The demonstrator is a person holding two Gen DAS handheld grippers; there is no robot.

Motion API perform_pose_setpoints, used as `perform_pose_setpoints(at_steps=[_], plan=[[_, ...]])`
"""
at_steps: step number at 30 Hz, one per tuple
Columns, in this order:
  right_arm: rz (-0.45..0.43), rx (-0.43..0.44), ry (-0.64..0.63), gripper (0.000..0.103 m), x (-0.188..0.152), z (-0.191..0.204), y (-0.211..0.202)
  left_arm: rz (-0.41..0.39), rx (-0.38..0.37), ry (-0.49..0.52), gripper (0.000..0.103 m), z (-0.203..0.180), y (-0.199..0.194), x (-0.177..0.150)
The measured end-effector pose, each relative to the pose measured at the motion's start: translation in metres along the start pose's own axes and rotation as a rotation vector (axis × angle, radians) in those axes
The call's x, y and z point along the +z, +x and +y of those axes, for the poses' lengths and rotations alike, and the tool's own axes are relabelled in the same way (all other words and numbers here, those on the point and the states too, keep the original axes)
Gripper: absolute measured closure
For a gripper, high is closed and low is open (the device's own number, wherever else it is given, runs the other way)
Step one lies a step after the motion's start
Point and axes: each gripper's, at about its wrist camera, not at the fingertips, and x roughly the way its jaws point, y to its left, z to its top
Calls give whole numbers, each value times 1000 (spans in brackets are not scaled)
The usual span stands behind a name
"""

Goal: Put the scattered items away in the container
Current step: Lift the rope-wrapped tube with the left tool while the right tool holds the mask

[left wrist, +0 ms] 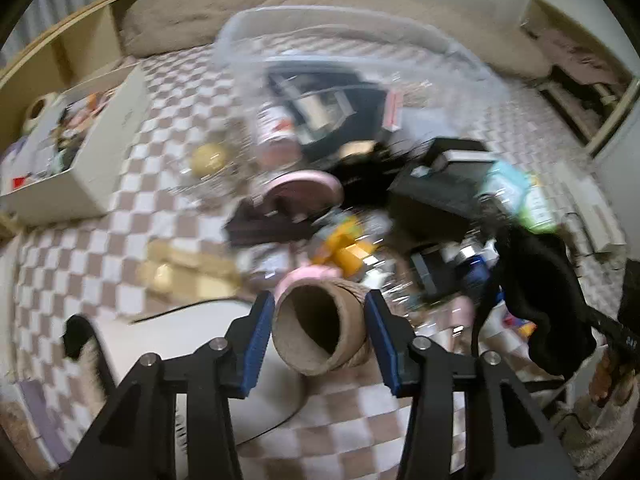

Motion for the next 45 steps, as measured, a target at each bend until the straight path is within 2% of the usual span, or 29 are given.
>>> perform_pose_setpoints(at_steps=[2, 3, 5, 8, 11, 13, 16, 21, 23, 25, 27, 31, 33, 36, 39, 42, 45], plan=[[29, -24, 21, 82, -15, -8, 7, 20, 36, -12, 49, 11, 1, -6], [41, -41, 26, 82, -21, -12, 9, 26, 56, -7, 39, 16, 1, -10], [65, -74, 34, 82, -31, -20, 13, 31, 108, 8, 29, 22, 1, -18], [89, -106, 25, 82, -42, -22, 16, 35, 134, 15, 27, 28, 0, -24], [86, -106, 12, 82, -50, -19, 16, 15, 151, 25, 16, 30, 0, -26], [78, -148, -36, 82, -52, -9, 16, -7, 158, 52, 13, 26, 0, -24], [76, -205, -110, 82, -55, 5, 21, -52, 186, 148, 10, 9, 2, -21], [85, -248, -169, 82, -59, 14, 26, -141, 244, 489, 8, -32, 8, -26], [85, -254, -160, 82, -57, 13, 25, -102, 228, 606, 8, -41, 17, -30], [89, -264, -155, 82, -55, 12, 24, -34, 200, 666, 8, -47, 25, -31], [86, -276, -159, 82, -53, 13, 22, -6, 187, 724, 8, -53, 28, -33], [87, -286, -161, 82, -53, 12, 20, 55, 212, 871, 8, -65, 43, -38], [94, -308, -180, 82, -53, 14, 20, 144, 226, 934, 8, -67, 60, -42], [104, -352, -223, 82, -49, 16, 18, 218, 266, 1018, 8, -71, 80, -48], [122, -353, -212, 82, -42, 8, 13, 281, 228, 1008, 9, -70, 95, -50], [149, -308, -178, 82, -37, -3, 10, 297, 240, 1026, 11, -69, 103, -53], [187, -285, -167, 82, -30, -10, 10, 316, 231, 967, 12, -63, 106, -47]])
